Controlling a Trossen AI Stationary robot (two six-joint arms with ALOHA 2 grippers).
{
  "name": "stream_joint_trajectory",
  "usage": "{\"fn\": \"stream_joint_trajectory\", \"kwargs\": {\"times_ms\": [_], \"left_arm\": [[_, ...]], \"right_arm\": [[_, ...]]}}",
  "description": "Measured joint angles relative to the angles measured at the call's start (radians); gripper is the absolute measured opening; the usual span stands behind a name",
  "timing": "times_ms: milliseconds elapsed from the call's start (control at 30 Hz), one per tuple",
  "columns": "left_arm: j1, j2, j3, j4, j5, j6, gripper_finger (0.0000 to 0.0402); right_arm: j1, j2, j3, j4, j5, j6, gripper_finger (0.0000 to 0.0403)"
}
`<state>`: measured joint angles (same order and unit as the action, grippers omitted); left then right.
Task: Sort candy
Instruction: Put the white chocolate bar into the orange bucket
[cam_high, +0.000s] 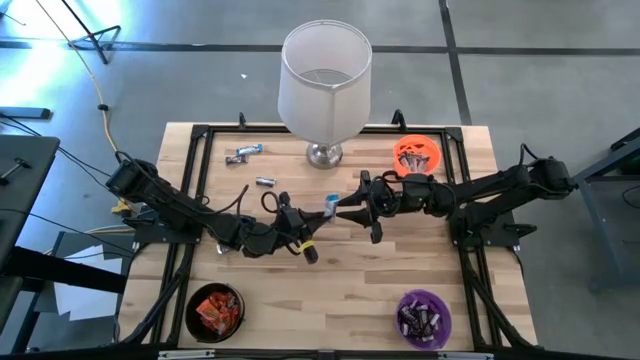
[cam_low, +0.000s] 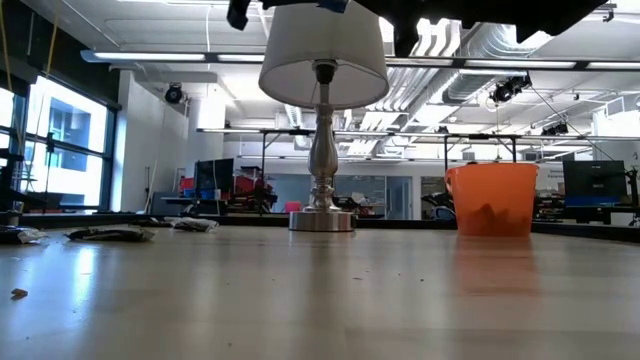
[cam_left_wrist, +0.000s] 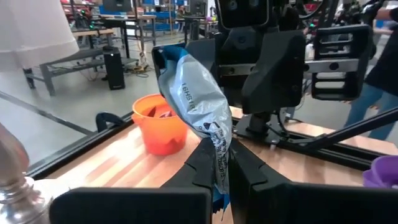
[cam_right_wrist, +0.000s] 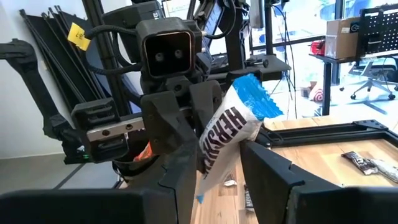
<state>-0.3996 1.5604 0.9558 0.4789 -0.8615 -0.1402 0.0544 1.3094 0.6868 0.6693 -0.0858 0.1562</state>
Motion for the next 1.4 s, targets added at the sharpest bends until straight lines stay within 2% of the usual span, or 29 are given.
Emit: {"fn": "stream_joint_trajectory", "kwargs": {"times_ms": [333,633,833,1100,1233,1400], "left_arm": [[-0.010,0.000,0.000,-0.004,0.018,0.003,0.0003],[0.002,0.000,0.000,0.032,0.018,0.072,0.0003],[0.032,0.000,0.000,0.037,0.087,0.042,0.0003],[0.039,0.000,0.000,0.040,0.093,0.040,0.0003],[0.039,0.001,0.000,0.042,0.090,0.043,0.0003],[0.039,0.001,0.000,0.042,0.089,0.045,0.0003]], "right_arm": [[-0.002,0.000,0.000,0.005,0.016,-0.008,0.0123],[0.000,0.000,0.000,0.007,0.022,0.000,0.0123],[0.003,0.000,0.000,0.032,0.022,0.000,0.0123],[0.003,0.000,0.000,0.038,0.020,0.000,0.0122],[0.003,0.000,0.000,0.038,0.017,0.000,0.0096],[0.003,0.000,0.000,0.037,-0.004,0.000,0.0021]]}}
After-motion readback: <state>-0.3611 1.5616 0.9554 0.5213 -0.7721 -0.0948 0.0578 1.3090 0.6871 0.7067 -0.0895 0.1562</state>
